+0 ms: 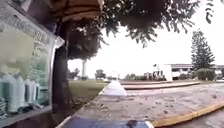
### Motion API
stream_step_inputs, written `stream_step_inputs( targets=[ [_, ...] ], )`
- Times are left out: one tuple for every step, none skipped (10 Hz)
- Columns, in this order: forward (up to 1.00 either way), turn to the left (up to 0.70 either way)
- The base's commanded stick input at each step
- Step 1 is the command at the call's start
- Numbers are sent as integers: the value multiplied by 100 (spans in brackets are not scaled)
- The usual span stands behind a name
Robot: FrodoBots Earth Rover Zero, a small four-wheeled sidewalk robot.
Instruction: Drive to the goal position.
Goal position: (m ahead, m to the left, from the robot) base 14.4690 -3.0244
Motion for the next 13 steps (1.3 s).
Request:
stream_step_inputs(
  targets=[
    [50, 0],
    [50, 0],
    [50, 0],
    [50, 0],
    [50, 0],
    [50, 0],
    [50, 0],
    [50, 0],
    [50, 0],
    [50, 0],
    [50, 0],
    [50, 0],
    [50, 0]
  ],
)
